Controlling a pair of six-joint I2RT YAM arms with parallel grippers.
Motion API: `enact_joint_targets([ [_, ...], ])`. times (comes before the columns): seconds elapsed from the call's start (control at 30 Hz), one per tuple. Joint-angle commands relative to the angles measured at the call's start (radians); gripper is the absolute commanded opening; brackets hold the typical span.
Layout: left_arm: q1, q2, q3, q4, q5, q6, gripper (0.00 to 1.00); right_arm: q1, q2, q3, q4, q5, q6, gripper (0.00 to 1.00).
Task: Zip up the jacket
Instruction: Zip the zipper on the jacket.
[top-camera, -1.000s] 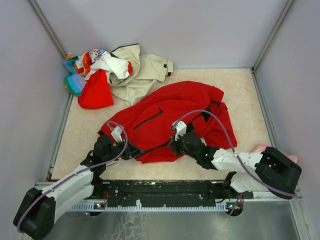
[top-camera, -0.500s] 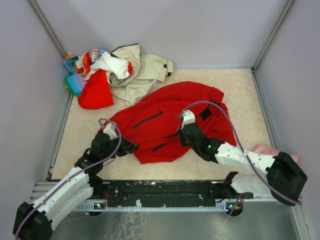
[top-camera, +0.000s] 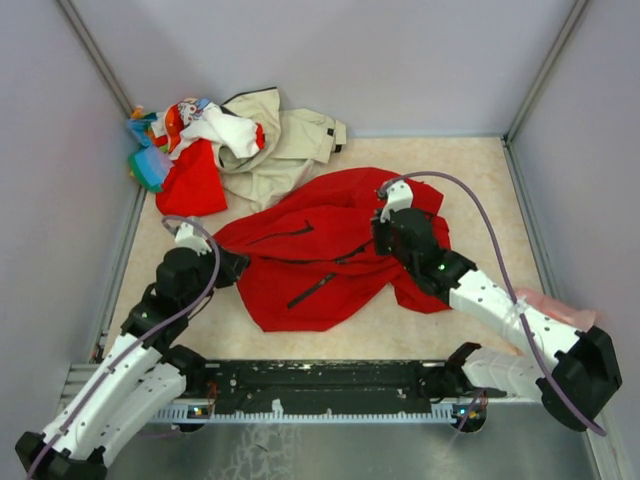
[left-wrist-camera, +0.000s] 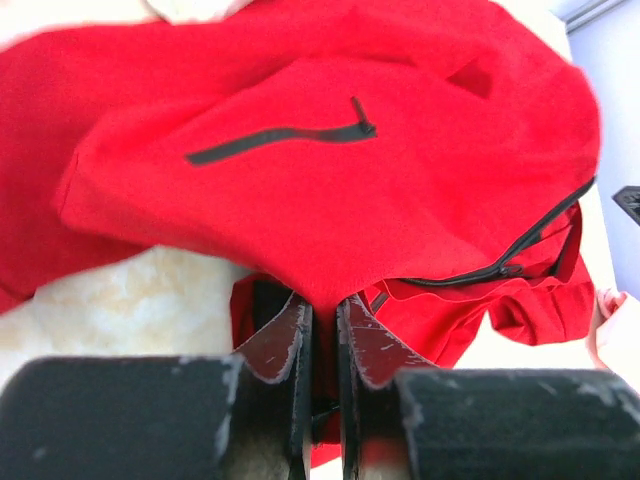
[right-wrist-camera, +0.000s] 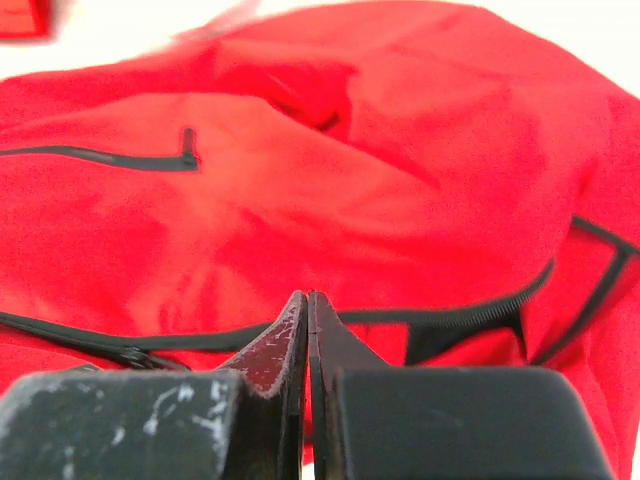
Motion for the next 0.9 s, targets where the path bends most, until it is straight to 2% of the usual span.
enact_joint_targets([
  [0.0, 0.004, 0.073, 0.160, -0.057, 0.013, 0.161, 0.14, 0.002, 0.044, 0.138, 0.020, -0.169, -0.081, 0.00],
  [0.03, 0.004, 0.090, 0.173, -0.095, 0.005, 0.157, 0.20, 0.002, 0.059, 0.147, 0.015, -0.193, -0.083, 0.00],
  [0.1, 0.003, 0.104, 0.168, -0.149, -0.004, 0.144, 0.40, 0.002, 0.084, 0.144, 0.010, -0.240, -0.071, 0.00],
  [0.13, 0.002, 0.100, 0.162, -0.167, -0.005, 0.138, 0.46, 0.002, 0.090, 0.126, 0.018, -0.253, -0.063, 0.02],
  [0.3, 0.003, 0.026, 0.192, -0.219, -0.011, 0.157, 0.65, 0.003, 0.071, 0.043, 0.056, -0.306, -0.007, 0.21],
  [0.37, 0.003, 0.026, 0.243, -0.235, -0.009, 0.210, 0.68, 0.004, 0.062, 0.015, 0.059, -0.321, 0.001, 0.28],
  [0.43, 0.003, 0.056, 0.298, -0.240, 0.037, 0.270, 0.70, 0.006, 0.051, -0.013, 0.060, -0.330, 0.012, 0.30],
  [0.53, 0.003, 0.154, 0.359, -0.217, 0.176, 0.328, 0.70, 0.016, 0.046, -0.058, 0.081, -0.349, 0.049, 0.32],
  [0.67, -0.019, 0.350, 0.367, -0.126, 0.370, 0.327, 0.70, 0.036, 0.042, -0.118, 0.128, -0.326, 0.121, 0.37],
  [0.73, -0.081, 0.439, 0.359, -0.065, 0.365, 0.313, 0.70, 0.045, 0.044, -0.139, 0.157, -0.319, 0.151, 0.38],
  [0.87, -0.227, 0.591, 0.375, 0.038, 0.252, 0.307, 0.72, 0.057, 0.052, -0.170, 0.192, -0.296, 0.188, 0.40],
])
